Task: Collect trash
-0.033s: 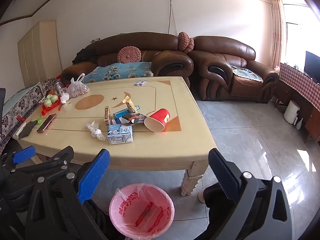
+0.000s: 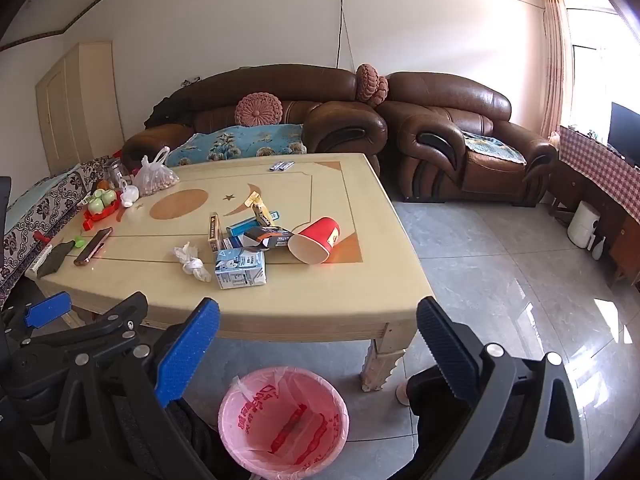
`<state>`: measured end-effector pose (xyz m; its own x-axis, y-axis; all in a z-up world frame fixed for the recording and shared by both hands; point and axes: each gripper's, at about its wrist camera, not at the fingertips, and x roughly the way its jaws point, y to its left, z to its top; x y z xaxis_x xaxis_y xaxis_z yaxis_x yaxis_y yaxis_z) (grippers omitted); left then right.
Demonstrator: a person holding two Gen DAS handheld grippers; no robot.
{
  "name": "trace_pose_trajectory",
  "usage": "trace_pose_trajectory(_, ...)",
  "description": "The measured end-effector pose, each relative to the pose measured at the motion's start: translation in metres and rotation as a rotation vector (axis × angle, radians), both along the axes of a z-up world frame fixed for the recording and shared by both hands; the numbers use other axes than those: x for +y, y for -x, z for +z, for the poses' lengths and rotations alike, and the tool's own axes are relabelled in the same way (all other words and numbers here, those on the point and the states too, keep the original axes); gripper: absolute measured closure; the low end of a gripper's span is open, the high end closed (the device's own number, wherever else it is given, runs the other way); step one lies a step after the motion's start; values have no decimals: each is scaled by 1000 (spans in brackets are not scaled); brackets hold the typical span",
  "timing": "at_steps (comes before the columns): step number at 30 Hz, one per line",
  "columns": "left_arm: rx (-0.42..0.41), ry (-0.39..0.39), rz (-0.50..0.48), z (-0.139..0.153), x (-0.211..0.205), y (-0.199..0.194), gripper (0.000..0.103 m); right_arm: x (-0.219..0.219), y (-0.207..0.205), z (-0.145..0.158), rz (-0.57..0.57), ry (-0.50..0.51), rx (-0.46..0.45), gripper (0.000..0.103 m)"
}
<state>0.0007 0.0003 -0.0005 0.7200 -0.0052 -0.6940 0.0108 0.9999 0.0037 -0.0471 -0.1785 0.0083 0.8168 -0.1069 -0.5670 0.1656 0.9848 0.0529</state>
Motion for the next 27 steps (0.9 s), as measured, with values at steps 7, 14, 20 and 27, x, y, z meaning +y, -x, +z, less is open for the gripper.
trace_pose_trajectory(7,-6,-4,3,0,-1,0,5,1,2,2,-2,2,3,6)
trace_pose_trajectory(14,-19,-1,0,1,-1,0,5,1,1,0,-1,0,3,6)
trace_pose_trajectory(20,-17,17,-4,5,1,5,5,1,3,4,-1,0,1,6)
trace_pose_trajectory(27,-21,26,-5,4,1,3,5,2,4,5,-1,0,0,6)
